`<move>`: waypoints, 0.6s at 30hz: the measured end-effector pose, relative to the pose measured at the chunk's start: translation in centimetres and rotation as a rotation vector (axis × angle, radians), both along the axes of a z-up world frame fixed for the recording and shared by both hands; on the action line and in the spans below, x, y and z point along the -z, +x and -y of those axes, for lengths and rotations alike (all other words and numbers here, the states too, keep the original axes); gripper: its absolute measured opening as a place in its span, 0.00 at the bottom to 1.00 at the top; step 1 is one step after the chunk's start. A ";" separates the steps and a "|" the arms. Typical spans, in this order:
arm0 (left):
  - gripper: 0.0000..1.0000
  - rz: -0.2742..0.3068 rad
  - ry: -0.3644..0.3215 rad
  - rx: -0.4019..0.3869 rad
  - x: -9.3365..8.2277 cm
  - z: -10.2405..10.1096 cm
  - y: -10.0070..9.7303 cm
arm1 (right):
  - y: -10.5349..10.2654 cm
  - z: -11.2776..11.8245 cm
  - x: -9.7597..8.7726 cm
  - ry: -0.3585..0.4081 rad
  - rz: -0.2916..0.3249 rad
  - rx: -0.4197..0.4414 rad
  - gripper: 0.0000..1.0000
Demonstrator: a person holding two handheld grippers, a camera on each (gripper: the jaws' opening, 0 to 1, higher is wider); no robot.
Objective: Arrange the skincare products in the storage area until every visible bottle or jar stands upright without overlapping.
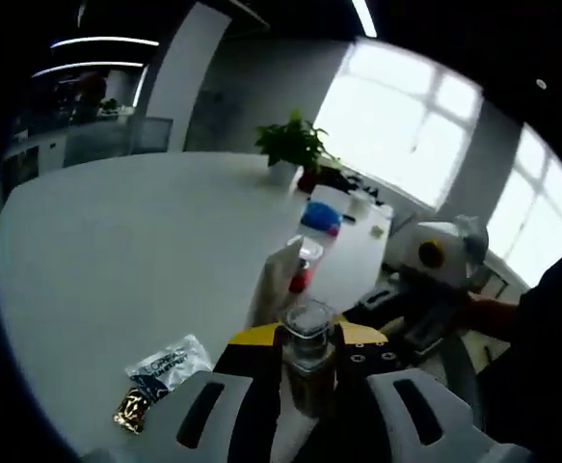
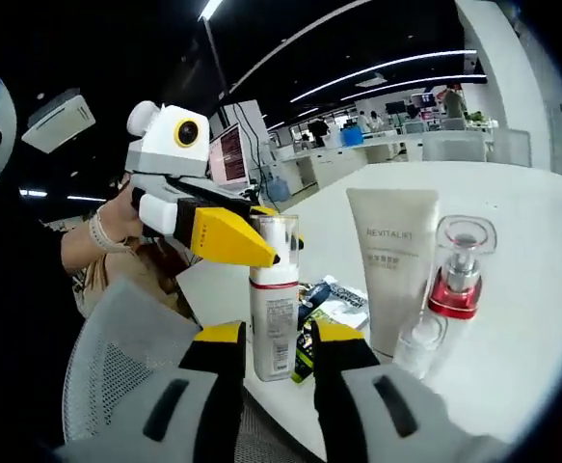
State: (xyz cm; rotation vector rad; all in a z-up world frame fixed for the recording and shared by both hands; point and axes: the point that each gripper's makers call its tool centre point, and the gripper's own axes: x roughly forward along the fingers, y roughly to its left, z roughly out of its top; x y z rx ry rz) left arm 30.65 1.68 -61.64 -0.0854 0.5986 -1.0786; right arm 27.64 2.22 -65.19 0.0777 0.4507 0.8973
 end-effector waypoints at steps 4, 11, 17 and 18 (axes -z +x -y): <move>0.17 0.004 -0.007 -0.035 0.1 0.1 0.1 | 0.5 -0.4 0.3 -0.052 0.022 0.027 0.28; 0.17 -0.001 -0.005 -0.081 0.3 0.1 0.2 | 1.1 -0.3 1.3 -0.123 0.022 0.055 0.27; 0.17 -0.005 -0.008 -0.132 0.6 0.2 0.3 | 1.3 -0.4 2.0 -0.163 0.010 0.055 0.26; 0.17 0.000 0.003 -0.136 0.8 0.2 0.2 | 1.3 -0.4 2.1 -0.164 0.008 0.056 0.25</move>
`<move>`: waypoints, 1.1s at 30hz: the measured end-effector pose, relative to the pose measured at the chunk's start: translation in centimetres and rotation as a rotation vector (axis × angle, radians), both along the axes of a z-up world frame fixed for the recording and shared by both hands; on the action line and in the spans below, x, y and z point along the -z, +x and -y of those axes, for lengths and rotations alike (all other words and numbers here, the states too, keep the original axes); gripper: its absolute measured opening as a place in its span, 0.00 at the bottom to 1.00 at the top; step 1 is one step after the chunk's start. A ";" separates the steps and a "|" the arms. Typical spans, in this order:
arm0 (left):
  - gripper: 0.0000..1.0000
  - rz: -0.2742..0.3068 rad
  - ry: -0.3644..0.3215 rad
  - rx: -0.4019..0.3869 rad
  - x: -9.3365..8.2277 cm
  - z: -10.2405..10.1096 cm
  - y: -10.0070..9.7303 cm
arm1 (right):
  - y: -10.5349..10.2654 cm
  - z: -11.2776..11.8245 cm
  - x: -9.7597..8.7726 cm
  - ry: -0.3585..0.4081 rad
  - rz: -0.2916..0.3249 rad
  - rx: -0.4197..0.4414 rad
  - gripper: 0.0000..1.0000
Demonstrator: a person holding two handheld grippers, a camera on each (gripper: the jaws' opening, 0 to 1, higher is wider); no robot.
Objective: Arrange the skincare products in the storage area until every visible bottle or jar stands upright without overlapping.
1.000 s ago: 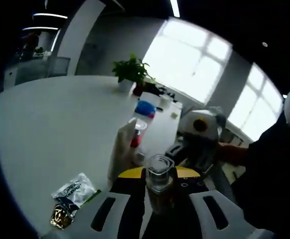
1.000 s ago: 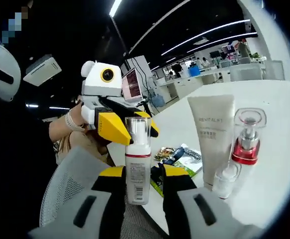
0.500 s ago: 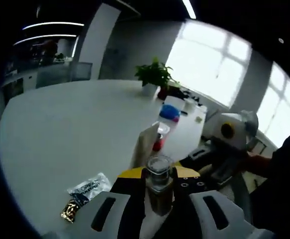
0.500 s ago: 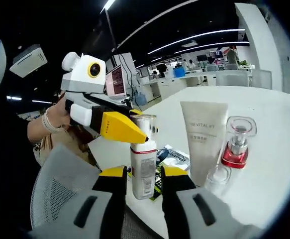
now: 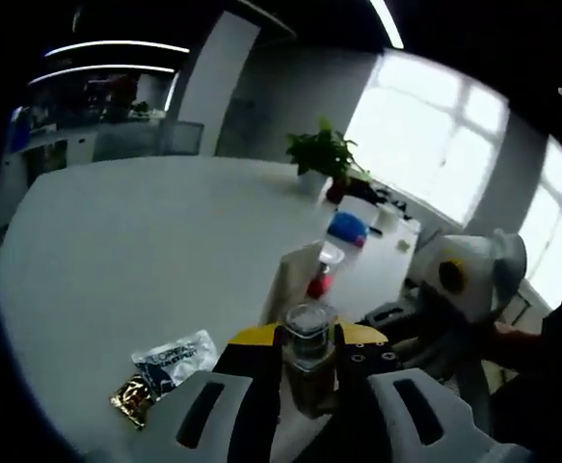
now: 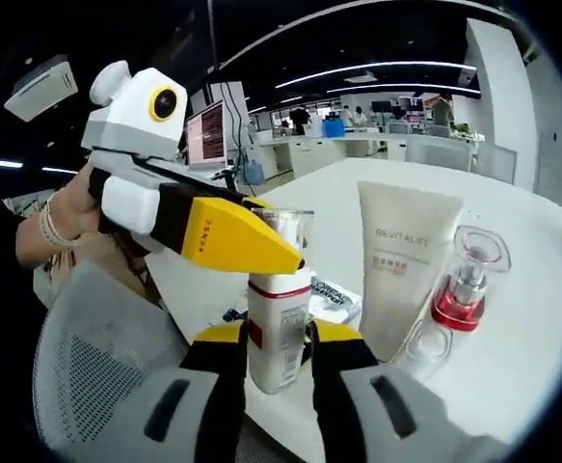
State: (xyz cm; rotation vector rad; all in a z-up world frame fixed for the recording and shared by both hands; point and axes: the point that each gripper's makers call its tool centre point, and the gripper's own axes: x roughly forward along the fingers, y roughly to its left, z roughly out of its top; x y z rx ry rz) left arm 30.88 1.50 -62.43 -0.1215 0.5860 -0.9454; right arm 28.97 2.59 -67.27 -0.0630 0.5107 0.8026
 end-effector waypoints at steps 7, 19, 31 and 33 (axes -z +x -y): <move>0.18 0.007 -0.015 0.000 -0.2 0.0 0.0 | 0.1 0.3 -0.2 0.009 -0.012 -0.006 0.22; 0.19 0.118 -0.022 0.172 -1.4 0.5 -1.0 | -0.8 0.5 -1.1 0.047 0.014 -0.115 0.17; 0.19 0.142 -0.071 0.379 -2.8 0.6 -2.8 | -2.6 0.7 -2.3 0.124 0.012 -0.279 0.17; 0.19 0.152 -0.080 0.419 -3.1 0.8 -3.3 | -3.0 0.6 -2.6 0.145 0.009 -0.306 0.17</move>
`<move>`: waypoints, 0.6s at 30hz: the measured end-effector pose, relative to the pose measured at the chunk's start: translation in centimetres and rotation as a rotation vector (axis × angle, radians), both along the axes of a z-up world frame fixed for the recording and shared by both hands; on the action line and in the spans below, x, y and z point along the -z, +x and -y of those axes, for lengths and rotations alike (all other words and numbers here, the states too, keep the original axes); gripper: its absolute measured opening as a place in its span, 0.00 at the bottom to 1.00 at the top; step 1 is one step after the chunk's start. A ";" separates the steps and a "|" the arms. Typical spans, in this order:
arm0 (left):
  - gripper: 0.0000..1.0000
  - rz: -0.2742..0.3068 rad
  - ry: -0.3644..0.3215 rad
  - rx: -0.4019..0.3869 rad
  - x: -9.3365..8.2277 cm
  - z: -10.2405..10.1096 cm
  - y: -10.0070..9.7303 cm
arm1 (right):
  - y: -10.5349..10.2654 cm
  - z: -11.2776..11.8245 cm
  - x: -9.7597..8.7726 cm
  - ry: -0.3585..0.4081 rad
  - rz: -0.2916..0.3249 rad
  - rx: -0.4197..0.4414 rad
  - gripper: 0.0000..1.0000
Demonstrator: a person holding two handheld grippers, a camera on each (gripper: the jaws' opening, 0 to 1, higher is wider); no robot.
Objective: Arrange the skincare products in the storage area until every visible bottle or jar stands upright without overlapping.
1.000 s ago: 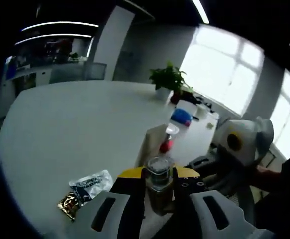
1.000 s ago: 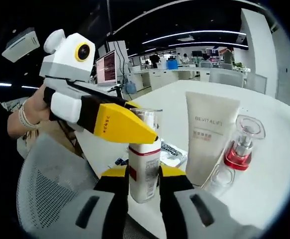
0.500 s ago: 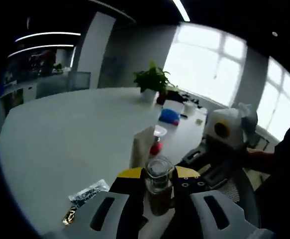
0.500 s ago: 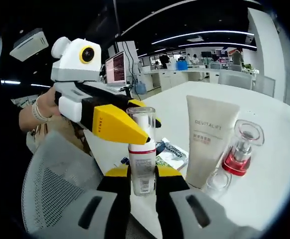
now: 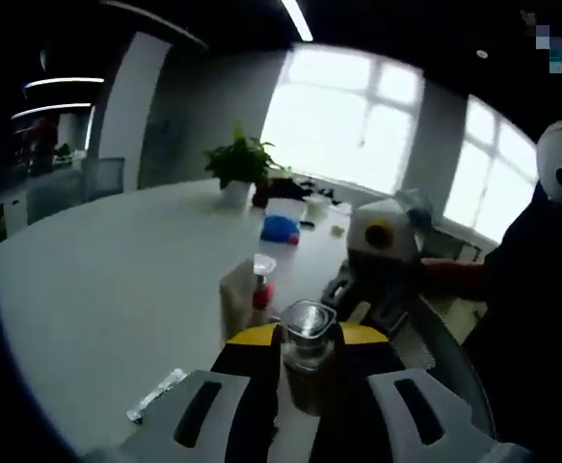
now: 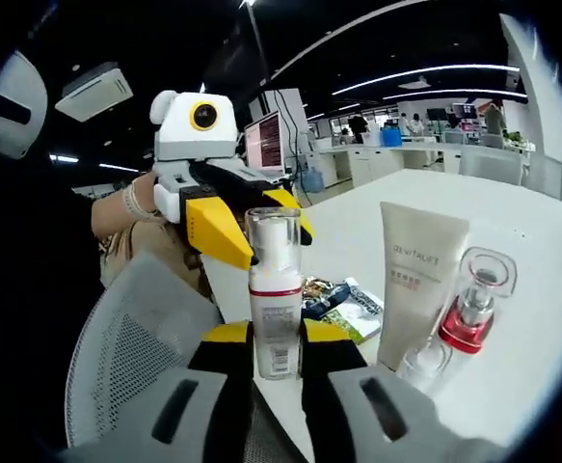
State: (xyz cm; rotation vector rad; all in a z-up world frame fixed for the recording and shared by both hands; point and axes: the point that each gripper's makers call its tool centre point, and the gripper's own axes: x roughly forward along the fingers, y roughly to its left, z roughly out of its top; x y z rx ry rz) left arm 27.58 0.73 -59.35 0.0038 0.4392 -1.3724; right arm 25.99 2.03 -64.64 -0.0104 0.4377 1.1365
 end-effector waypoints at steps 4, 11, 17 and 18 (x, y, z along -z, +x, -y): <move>0.21 0.005 -0.006 0.049 -0.3 0.1 -0.5 | -0.6 -0.1 -0.4 0.027 -0.008 -0.040 0.16; 0.20 0.006 -0.021 0.093 -0.7 0.9 -1.3 | -1.4 -0.4 -0.4 0.036 -0.015 -0.097 0.17; 0.19 -0.006 -0.030 0.104 -0.6 1.7 -1.9 | -1.5 -0.7 -0.3 0.045 -0.016 -0.116 0.17; 0.19 -0.008 -0.030 0.103 -0.6 1.7 -1.9 | -1.5 -0.7 -0.3 0.048 -0.018 -0.116 0.17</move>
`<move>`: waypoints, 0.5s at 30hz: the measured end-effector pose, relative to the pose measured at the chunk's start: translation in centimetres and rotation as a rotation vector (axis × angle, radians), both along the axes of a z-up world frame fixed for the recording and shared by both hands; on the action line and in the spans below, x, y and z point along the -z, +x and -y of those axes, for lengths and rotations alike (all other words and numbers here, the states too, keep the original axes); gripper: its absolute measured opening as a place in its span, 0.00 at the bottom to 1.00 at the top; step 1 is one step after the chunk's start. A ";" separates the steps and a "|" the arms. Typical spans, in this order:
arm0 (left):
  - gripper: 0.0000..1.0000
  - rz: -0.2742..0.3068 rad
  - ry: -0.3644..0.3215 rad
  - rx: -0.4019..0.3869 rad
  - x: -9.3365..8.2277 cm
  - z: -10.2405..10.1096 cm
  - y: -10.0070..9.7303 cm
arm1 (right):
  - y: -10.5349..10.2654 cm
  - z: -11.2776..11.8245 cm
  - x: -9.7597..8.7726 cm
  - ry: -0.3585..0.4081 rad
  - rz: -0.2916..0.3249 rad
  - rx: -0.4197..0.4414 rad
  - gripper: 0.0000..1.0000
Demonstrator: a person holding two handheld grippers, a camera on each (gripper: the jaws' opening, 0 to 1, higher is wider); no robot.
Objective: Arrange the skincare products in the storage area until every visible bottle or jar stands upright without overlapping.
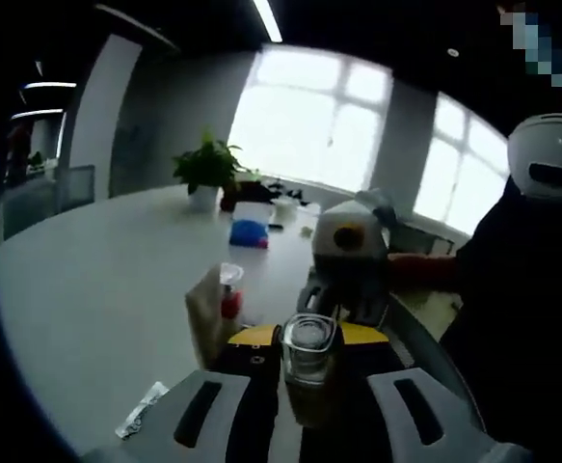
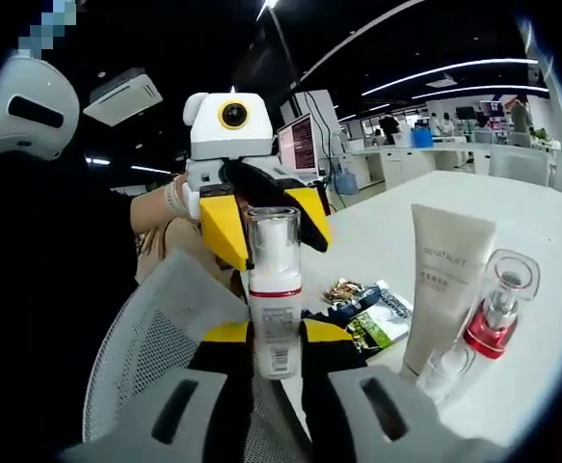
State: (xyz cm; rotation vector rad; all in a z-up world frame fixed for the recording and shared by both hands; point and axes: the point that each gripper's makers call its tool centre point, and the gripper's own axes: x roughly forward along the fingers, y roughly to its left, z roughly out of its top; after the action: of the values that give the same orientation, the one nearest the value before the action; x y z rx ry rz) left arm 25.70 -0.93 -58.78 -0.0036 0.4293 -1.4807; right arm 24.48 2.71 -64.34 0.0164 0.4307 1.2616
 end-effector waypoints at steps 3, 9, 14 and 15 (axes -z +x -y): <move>0.18 -0.008 -0.001 -0.005 0.1 0.0 0.0 | 0.1 0.0 0.1 -0.005 0.005 0.004 0.17; 0.17 0.020 0.032 -0.017 0.6 -0.1 0.5 | 0.5 0.1 0.5 -0.033 0.024 0.027 0.18; 0.16 0.049 0.047 -0.037 0.9 -0.2 0.9 | 0.9 0.2 0.7 -0.075 0.047 0.058 0.19; 0.16 0.049 0.046 -0.048 0.9 -0.2 1.2 | 1.0 0.2 0.8 -0.077 0.046 0.066 0.19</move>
State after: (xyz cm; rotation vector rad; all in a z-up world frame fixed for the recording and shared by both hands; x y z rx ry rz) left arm 26.88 -0.70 -59.68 0.0584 0.4209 -1.4205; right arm 25.48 2.47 -65.11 -0.0629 0.4358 1.1777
